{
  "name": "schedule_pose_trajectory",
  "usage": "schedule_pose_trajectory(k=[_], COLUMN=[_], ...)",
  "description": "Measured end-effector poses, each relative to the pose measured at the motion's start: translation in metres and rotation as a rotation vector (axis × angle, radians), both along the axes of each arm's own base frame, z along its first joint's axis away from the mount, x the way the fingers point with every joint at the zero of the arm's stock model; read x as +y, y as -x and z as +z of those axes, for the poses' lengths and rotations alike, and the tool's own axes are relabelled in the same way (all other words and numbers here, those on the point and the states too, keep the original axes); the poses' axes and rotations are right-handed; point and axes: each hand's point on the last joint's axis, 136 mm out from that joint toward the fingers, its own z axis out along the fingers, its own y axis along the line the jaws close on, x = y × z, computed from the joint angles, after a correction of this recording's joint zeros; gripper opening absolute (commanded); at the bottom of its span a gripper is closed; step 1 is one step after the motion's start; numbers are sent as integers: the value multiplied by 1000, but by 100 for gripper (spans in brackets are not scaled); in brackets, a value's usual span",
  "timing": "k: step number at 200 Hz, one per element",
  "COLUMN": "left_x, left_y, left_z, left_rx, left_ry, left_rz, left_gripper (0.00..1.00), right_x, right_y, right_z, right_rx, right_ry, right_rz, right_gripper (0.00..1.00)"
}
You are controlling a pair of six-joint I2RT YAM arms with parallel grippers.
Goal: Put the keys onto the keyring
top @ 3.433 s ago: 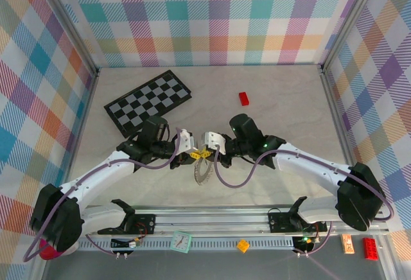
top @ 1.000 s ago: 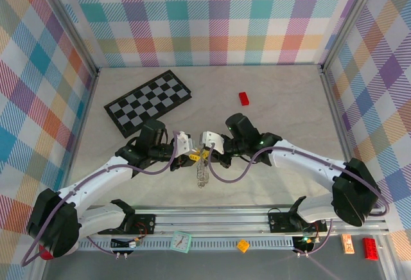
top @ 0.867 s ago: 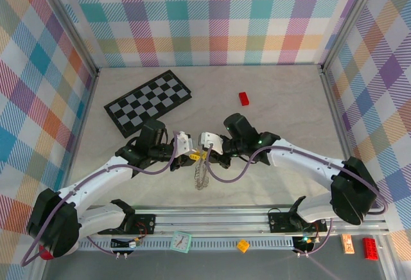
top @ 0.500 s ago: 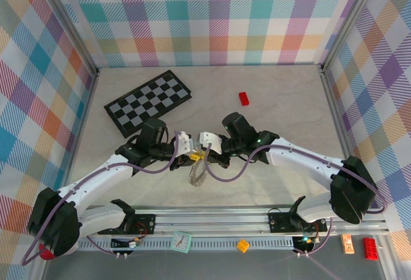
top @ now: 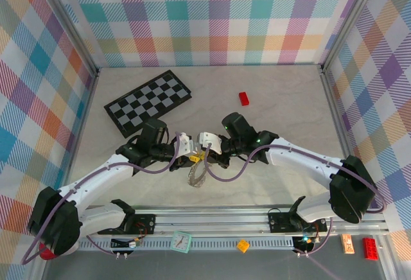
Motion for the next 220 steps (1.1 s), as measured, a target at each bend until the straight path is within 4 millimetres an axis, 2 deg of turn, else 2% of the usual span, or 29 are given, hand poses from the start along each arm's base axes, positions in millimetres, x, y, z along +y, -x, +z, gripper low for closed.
schedule_pose_trajectory(k=[46,85,95,102,116,134,166,220], left_x=[0,-1,-1,-1,-2,-2,-4,-4], left_y=[-1,0,0,0,1,2,1,0], left_z=[-3,-3,-3,-3,-4,-5,-7,-7], left_rx=[10,24,28,33,42,47,42,40], left_ry=[-6,0,1,3,9,20,38,47], left_rz=[0,5,8,11,8,8,10,14], left_gripper=[16,0,0,0,0,0,0,0], right_x=[1,3,3,3,2,-8,-24,-19], right_y=[1,-1,-2,-2,-5,-8,-4,0], right_z=[1,0,0,0,-1,-4,-13,-9], right_rx=[2,2,7,17,28,60,138,205], right_ry=[-6,-11,-12,-13,-29,-51,-58,-106], right_rz=[6,3,-4,-12,-32,-69,-124,-128], right_gripper=[0,0,15,21,29,33,33,28])
